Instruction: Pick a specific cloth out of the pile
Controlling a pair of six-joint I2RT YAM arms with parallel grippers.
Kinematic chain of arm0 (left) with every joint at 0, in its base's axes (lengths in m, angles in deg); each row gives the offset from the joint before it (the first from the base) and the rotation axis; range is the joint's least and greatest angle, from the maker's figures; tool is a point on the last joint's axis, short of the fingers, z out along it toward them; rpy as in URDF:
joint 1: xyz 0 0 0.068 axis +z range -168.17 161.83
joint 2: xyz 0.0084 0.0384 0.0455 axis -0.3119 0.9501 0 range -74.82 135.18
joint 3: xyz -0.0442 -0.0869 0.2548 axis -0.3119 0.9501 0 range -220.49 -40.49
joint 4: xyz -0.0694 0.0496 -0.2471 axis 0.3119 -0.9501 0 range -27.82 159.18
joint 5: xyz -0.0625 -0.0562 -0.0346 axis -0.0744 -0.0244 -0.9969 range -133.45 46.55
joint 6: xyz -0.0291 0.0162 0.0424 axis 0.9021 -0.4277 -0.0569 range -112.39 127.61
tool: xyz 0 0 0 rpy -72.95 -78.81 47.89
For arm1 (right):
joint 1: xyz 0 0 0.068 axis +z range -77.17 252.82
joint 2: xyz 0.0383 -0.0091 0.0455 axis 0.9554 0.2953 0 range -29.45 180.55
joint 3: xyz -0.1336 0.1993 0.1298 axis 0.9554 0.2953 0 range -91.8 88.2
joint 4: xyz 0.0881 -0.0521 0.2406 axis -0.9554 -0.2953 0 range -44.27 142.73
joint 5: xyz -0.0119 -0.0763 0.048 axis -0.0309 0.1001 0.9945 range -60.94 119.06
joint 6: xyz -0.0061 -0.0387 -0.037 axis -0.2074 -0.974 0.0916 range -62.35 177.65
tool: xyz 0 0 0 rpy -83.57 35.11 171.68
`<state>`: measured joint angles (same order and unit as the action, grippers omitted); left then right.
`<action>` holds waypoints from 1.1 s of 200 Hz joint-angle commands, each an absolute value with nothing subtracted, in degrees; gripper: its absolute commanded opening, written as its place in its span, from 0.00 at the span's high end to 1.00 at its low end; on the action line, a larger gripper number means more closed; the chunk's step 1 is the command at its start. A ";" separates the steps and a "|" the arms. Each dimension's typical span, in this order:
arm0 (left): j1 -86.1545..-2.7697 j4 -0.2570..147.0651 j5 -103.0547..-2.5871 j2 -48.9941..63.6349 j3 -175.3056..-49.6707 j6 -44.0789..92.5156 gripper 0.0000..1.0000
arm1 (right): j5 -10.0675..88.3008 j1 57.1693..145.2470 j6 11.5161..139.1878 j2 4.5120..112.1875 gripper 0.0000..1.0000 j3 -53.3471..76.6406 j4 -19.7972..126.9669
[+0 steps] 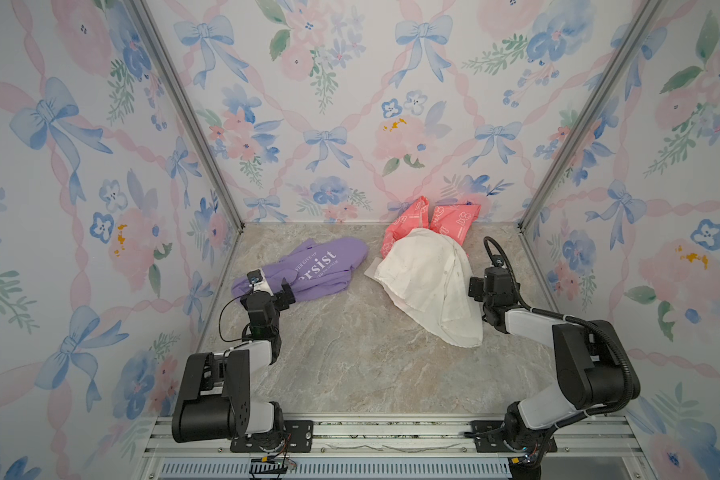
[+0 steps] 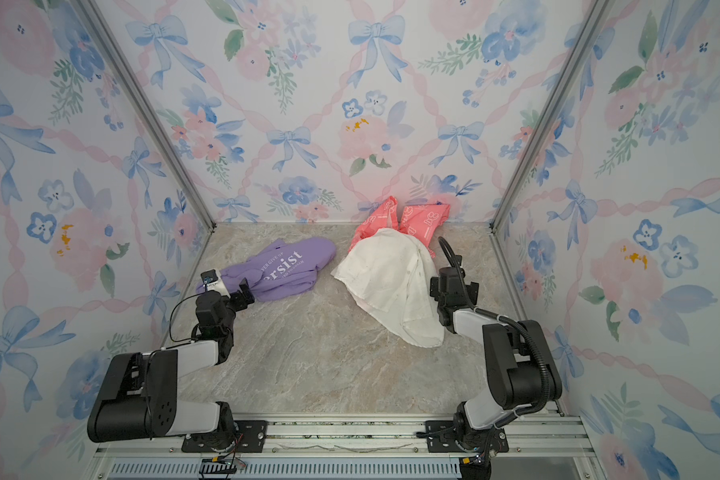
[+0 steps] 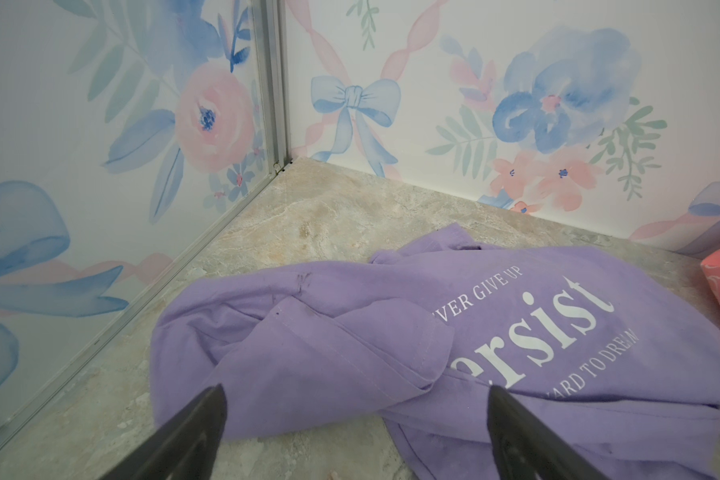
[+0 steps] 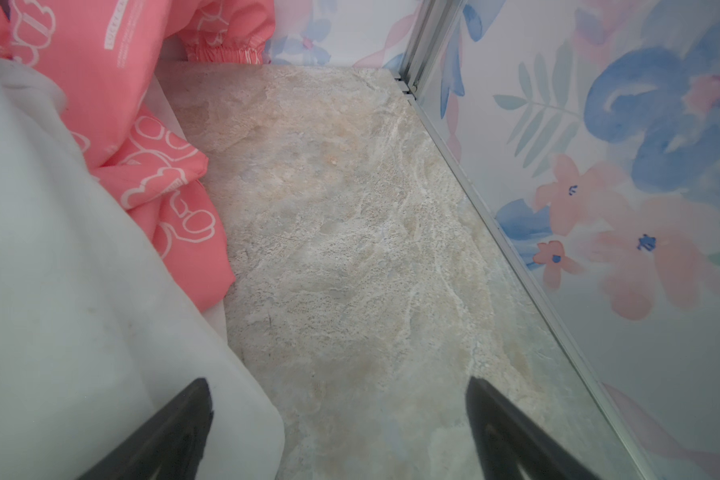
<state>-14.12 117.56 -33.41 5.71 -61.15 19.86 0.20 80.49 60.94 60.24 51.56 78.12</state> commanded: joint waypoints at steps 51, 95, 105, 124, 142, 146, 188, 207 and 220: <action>-20.42 122.27 -27.82 9.81 -62.08 17.09 0.02 | -7.57 84.08 57.01 60.28 0.03 54.64 87.04; -25.38 126.10 -20.85 11.20 -61.09 13.71 0.02 | -7.50 84.17 56.90 60.35 0.03 54.69 87.14; -26.31 126.73 -19.25 11.40 -60.87 13.21 0.02 | -7.62 84.24 56.78 60.46 0.03 54.32 86.67; -27.24 128.91 -19.25 11.48 -59.85 11.99 0.02 | -7.58 84.49 56.45 59.81 0.03 55.69 88.69; -28.96 130.33 -19.55 11.41 -59.19 9.86 0.02 | -7.59 84.60 56.26 59.76 0.03 56.02 89.12; -29.45 130.65 -19.25 11.53 -59.06 9.28 0.02 | -7.56 84.60 56.20 59.76 0.03 55.95 89.20; -30.09 135.80 -21.86 10.38 -55.66 7.35 0.02 | -4.38 84.87 54.93 58.64 0.03 58.64 93.21; -30.06 139.84 -21.65 10.14 -53.39 7.49 0.02 | -1.47 84.28 54.75 57.64 0.03 60.56 95.56; -29.81 140.33 -21.51 10.40 -53.21 7.84 0.02 | 0.58 83.83 54.67 57.08 0.03 61.89 97.18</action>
